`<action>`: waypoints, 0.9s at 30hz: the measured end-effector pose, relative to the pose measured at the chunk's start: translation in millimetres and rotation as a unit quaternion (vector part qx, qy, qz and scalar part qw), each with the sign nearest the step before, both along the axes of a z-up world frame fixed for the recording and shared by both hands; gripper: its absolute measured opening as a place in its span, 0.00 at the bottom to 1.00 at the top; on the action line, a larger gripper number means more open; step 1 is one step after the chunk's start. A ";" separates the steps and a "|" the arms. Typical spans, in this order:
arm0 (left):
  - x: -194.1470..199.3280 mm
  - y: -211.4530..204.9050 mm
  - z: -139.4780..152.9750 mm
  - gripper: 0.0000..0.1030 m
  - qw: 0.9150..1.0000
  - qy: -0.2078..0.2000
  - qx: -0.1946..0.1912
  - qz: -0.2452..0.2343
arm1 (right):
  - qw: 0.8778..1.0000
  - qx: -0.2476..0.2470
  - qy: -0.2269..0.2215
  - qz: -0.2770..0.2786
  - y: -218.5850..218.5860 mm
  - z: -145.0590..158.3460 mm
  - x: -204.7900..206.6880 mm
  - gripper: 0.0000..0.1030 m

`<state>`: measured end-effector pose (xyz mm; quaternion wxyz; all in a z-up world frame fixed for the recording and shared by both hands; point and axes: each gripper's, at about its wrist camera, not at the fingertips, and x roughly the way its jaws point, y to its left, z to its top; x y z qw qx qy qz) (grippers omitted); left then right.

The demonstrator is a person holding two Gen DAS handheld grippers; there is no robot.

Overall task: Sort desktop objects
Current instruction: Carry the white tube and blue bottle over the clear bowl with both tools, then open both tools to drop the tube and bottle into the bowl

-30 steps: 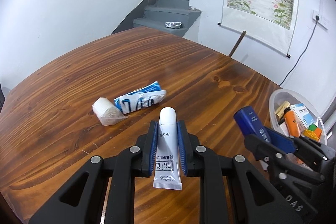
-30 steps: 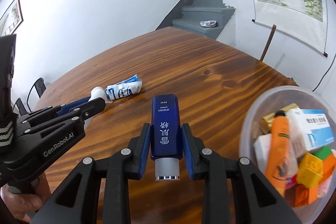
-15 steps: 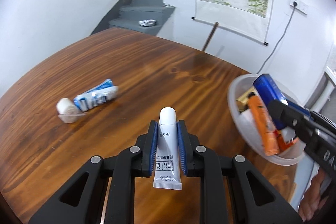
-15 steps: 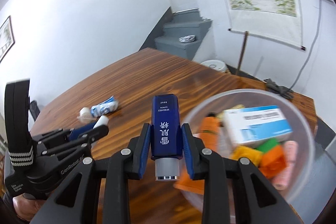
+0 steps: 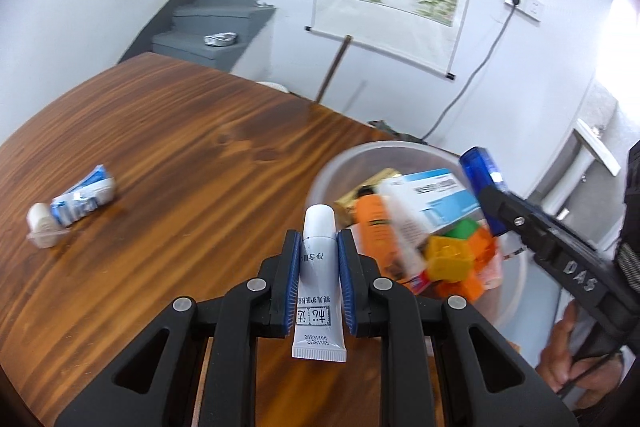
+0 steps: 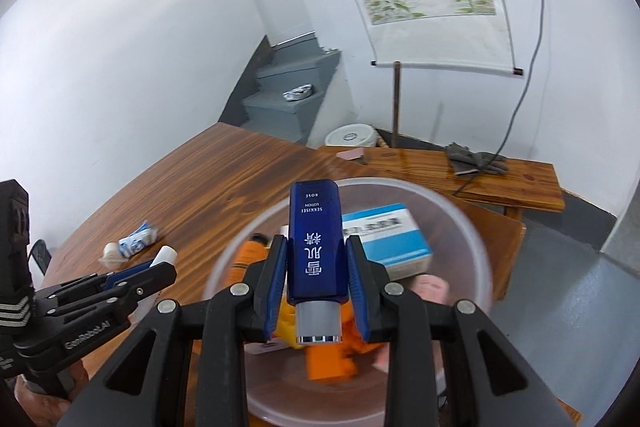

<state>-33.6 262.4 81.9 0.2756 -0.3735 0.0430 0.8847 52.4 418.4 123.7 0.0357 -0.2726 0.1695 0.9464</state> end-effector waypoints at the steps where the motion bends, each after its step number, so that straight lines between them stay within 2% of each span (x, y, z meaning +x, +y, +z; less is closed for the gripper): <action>1: -0.5 3.5 0.6 0.20 1.000 -0.003 0.004 -0.004 | 1.000 -0.001 -0.001 -0.003 3.3 -1.6 0.4 0.32; 8: 0.2 28.3 6.1 0.20 0.999 -0.015 0.035 -0.036 | 1.000 -0.012 -0.011 -0.019 26.3 -13.5 -2.4 0.32; 16: -4.3 51.1 3.3 0.20 0.998 -0.018 0.040 -0.053 | 0.999 -0.015 -0.018 -0.024 35.8 -21.6 -2.9 0.32; 20: -8.5 56.7 -3.3 0.21 0.997 -0.034 0.042 -0.057 | 0.999 -0.017 -0.023 -0.023 38.0 -24.9 -2.9 0.32; 21: -9.8 57.3 -5.7 0.24 0.997 -0.042 0.041 -0.058 | 0.999 -0.019 -0.025 -0.020 38.4 -25.8 -3.4 0.33; 25: -10.2 52.1 -7.4 0.54 0.997 -0.043 0.049 -0.046 | 0.999 -0.029 -0.028 -0.020 40.8 -27.9 -2.5 0.33; 27: -9.7 47.2 -5.3 0.54 0.997 -0.037 0.055 -0.039 | 0.999 -0.032 -0.028 -0.022 41.5 -27.6 -1.1 0.33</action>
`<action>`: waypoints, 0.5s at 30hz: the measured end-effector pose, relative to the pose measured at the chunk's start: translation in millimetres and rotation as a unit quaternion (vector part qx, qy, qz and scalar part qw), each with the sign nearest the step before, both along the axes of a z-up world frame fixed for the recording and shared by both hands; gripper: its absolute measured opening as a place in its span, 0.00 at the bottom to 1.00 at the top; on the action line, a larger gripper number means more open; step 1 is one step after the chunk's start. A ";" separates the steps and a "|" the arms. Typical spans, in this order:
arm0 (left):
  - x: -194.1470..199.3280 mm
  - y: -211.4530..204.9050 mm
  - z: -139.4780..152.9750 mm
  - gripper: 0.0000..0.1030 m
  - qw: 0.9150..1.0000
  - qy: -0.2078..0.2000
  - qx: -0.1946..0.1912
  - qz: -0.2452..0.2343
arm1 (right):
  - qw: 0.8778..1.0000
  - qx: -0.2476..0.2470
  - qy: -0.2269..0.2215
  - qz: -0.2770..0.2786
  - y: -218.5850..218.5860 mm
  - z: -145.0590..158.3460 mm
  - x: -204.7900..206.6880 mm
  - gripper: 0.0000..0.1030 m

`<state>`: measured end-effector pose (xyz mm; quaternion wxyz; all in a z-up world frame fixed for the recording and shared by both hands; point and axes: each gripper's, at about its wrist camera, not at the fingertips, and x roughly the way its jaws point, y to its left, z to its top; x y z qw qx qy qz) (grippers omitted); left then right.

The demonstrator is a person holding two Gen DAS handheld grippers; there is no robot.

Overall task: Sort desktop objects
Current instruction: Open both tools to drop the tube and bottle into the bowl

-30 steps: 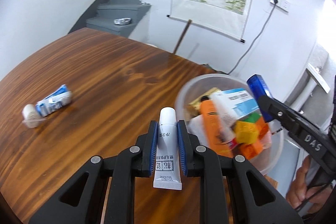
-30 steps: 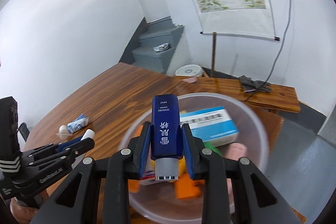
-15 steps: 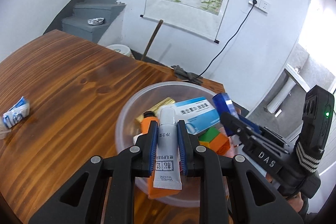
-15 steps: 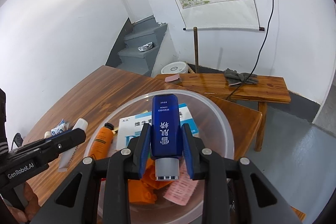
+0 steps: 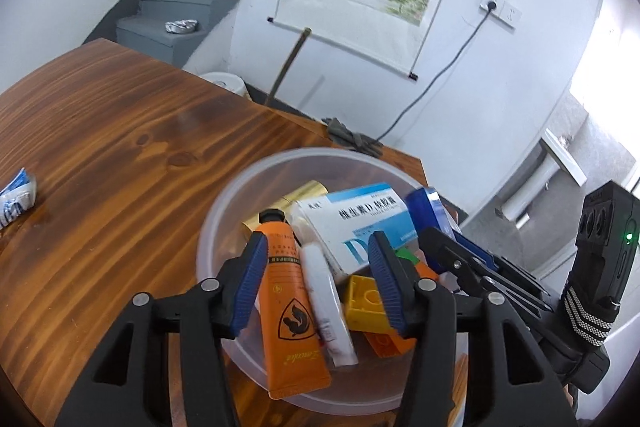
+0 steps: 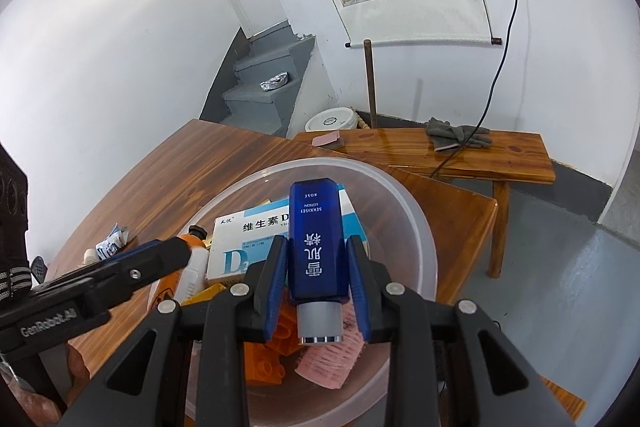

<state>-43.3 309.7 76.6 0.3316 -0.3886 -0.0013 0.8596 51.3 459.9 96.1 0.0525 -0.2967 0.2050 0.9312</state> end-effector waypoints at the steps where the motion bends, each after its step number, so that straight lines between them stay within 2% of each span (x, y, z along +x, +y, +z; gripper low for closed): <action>1: -0.5 -1.9 1.0 0.54 1.000 0.000 0.003 0.001 | 1.000 -0.002 0.000 -0.002 0.9 0.0 0.6 0.33; 8: -2.6 -15.6 1.7 0.54 1.000 0.003 0.003 0.016 | 1.000 0.014 0.017 -0.020 -1.8 10.5 8.0 0.36; 15: -2.8 -33.2 -0.2 0.54 0.998 0.027 -0.024 0.045 | 0.999 0.030 0.027 -0.006 -20.6 20.2 6.2 0.37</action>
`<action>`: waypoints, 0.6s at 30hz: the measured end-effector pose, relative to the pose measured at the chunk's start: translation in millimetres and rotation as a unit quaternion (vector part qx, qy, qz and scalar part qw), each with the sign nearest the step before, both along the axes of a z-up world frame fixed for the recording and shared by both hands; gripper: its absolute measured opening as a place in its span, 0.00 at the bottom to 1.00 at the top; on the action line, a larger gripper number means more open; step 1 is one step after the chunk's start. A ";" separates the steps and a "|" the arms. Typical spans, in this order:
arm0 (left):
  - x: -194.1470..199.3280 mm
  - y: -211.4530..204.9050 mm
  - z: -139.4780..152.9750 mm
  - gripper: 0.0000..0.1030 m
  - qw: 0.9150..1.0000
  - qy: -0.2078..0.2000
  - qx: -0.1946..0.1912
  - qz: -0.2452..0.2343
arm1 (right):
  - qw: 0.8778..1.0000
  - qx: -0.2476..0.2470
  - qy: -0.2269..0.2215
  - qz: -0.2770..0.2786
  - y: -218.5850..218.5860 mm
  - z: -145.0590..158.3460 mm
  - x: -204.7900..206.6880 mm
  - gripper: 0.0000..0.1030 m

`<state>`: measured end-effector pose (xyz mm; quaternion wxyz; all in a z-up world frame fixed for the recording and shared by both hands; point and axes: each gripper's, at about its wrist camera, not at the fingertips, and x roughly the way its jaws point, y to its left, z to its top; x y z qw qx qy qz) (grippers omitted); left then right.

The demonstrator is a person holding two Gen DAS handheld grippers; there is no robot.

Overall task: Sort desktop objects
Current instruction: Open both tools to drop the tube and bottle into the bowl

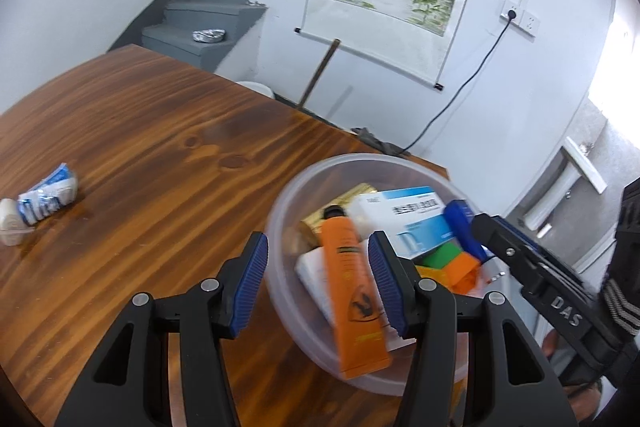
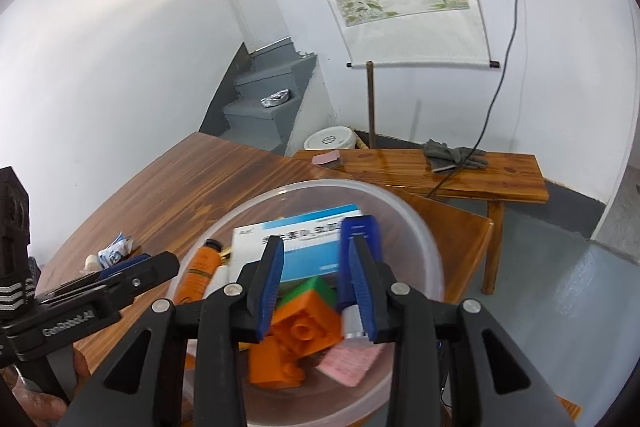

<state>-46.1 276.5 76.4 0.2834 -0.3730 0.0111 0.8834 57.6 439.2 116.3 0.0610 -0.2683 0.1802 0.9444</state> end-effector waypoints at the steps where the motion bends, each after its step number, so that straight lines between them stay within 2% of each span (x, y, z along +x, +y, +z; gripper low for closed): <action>1: -1.0 -3.4 0.1 0.54 1.000 0.002 -0.002 0.004 | 1.000 0.002 0.001 0.006 -4.2 1.1 -1.0 0.37; 9: -18.5 -50.6 -0.2 0.54 0.998 -0.005 -0.002 0.065 | 0.998 0.015 0.008 0.057 -49.0 8.3 -13.4 0.37; 13: -30.0 -78.7 -3.0 0.55 0.995 -0.020 0.005 0.100 | 0.996 0.019 0.011 0.088 -76.6 10.0 -19.3 0.48; 18: -38.7 -109.6 -7.3 0.55 0.990 -0.024 0.003 0.139 | 0.992 0.032 0.011 0.123 -108.0 10.2 -25.6 0.49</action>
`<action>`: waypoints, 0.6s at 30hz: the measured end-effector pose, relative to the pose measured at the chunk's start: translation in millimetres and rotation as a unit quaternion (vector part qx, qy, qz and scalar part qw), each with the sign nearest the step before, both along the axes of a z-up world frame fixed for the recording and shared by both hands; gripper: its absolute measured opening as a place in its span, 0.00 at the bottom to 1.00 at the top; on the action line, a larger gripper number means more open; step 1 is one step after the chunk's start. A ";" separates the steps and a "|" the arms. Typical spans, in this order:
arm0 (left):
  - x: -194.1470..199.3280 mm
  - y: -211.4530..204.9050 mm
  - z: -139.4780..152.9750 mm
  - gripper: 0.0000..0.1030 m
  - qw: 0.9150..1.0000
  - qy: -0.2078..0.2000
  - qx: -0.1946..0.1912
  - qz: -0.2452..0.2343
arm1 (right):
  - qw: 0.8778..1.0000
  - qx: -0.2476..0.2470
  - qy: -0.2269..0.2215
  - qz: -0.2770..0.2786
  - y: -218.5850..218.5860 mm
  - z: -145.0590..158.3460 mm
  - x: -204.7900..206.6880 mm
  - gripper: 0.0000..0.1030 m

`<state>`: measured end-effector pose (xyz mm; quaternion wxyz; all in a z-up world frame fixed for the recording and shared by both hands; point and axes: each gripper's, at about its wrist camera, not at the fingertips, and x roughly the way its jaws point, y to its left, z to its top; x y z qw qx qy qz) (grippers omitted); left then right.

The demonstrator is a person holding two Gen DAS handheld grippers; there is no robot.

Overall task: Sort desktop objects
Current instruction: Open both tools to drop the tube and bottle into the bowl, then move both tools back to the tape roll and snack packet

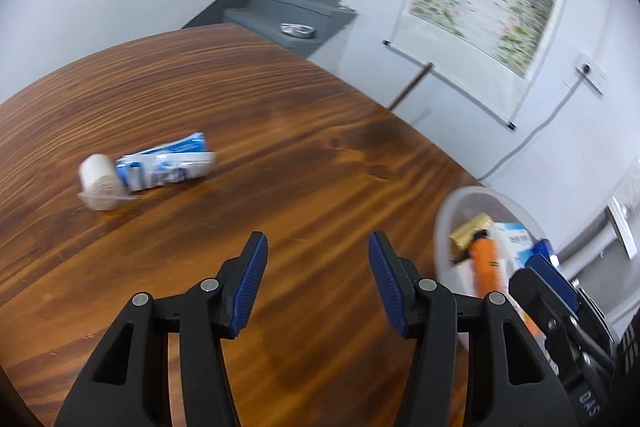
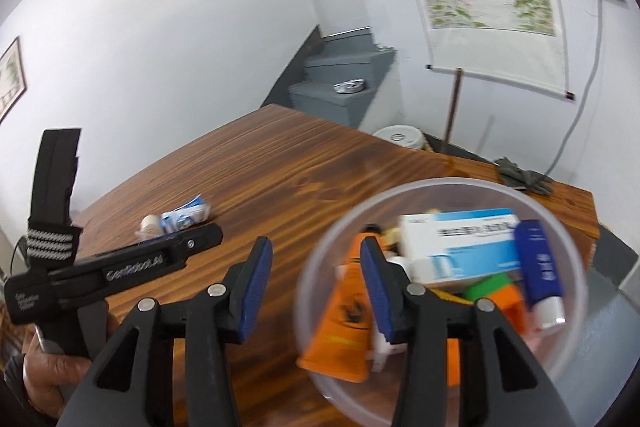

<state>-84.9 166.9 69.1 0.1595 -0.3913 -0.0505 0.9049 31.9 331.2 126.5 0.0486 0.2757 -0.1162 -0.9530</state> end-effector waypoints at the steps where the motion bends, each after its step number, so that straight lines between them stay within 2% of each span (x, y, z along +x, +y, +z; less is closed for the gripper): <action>1: -1.5 -5.1 -0.4 0.55 1.000 0.001 -0.004 0.008 | 1.000 0.001 -0.002 0.006 -5.8 -0.8 -2.4 0.49; 5: -9.5 -25.8 -4.5 0.55 0.999 -0.001 -0.017 0.035 | 1.000 0.001 -0.017 0.025 -23.7 -7.5 -12.7 0.49; 7: -14.4 -38.2 -7.3 0.61 0.999 -0.003 -0.019 0.049 | 0.999 0.000 -0.023 0.035 -32.4 -10.0 -17.6 0.50; 11: -21.6 -62.8 -9.1 0.65 0.996 0.004 -0.030 0.086 | 0.998 0.012 -0.021 0.052 -51.9 -11.9 -24.4 0.78; 14: -28.7 -79.3 -11.8 0.65 0.994 0.004 -0.041 0.105 | 0.997 0.026 -0.018 0.067 -69.4 -11.8 -31.1 0.79; 18: -35.7 -98.2 -13.6 0.65 0.992 -0.002 -0.036 0.118 | 0.996 0.031 -0.030 0.083 -86.2 -13.2 -44.4 0.79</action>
